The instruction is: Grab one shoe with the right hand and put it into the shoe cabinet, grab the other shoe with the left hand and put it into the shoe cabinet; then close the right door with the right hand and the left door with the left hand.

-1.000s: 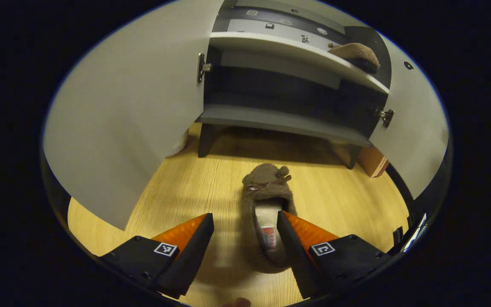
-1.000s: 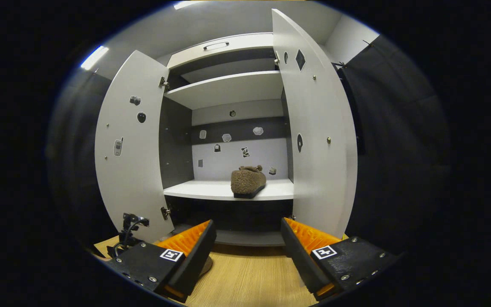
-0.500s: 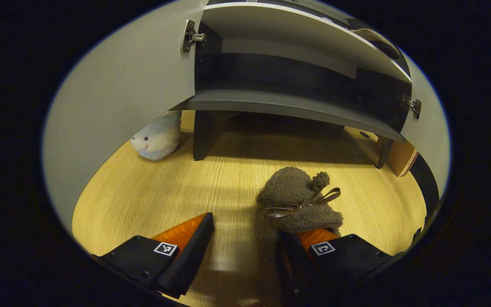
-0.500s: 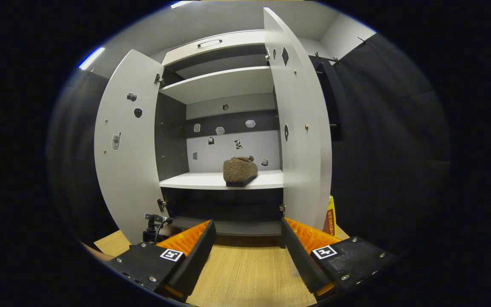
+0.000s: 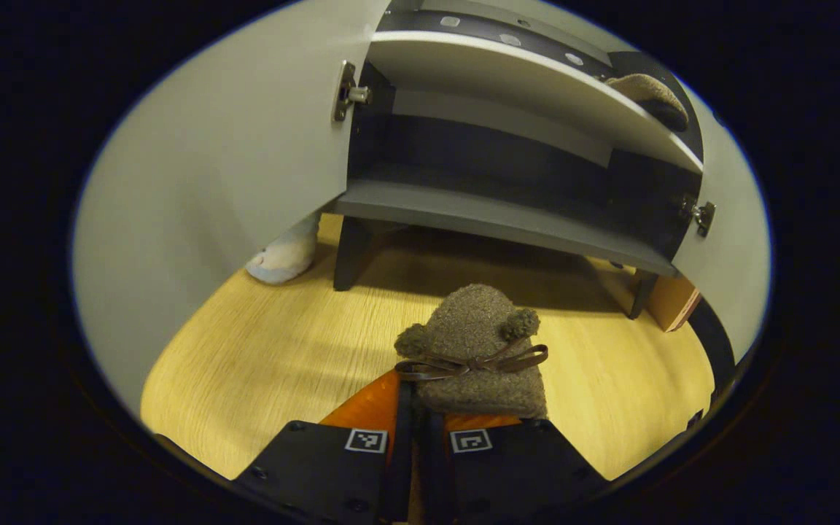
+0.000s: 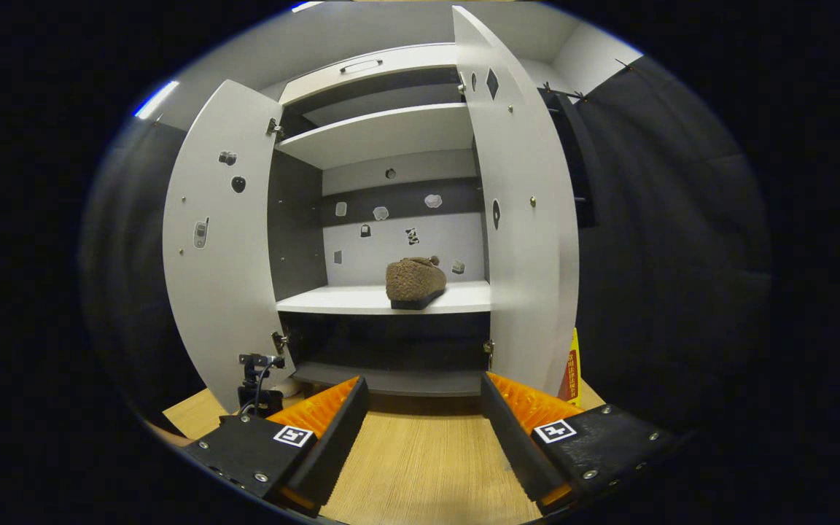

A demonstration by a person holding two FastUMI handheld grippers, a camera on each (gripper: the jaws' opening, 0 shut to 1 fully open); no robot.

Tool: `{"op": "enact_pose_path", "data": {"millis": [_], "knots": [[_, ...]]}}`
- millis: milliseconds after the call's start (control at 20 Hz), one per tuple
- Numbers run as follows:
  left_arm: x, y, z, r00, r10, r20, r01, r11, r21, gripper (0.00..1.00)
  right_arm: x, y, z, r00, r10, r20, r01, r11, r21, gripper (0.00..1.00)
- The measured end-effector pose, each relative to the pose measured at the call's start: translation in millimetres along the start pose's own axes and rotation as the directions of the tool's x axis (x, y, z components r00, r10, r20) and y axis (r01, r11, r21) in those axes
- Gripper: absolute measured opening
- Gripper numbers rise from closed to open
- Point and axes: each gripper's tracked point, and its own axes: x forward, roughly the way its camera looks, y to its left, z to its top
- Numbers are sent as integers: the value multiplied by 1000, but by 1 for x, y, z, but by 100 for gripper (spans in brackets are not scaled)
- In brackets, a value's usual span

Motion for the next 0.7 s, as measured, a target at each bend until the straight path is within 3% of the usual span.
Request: {"op": "enact_pose_path", "data": {"millis": [200, 400, 550, 700], "knots": [[-82, -5, 65, 982, 22, 190, -17, 999, -29, 15, 9, 10, -11, 999, 33, 5, -33, 999, -14, 94], [-152, -25, 154, 956, -10, 295, 22, 999, -36, 17, 5, 18, -8, 998, 60, 24, -60, 998, -13, 94], [-185, -38, 218, 918, -57, 392, 77, 996, -37, 17, 2, 19, -7, 997, 68, 33, -68, 998, 1, 94], [-195, -57, 296, 866, -83, 493, 88, 996, 13, 17, -4, 16, -4, 997, 62, 38, -62, 998, 5, 94]]}}
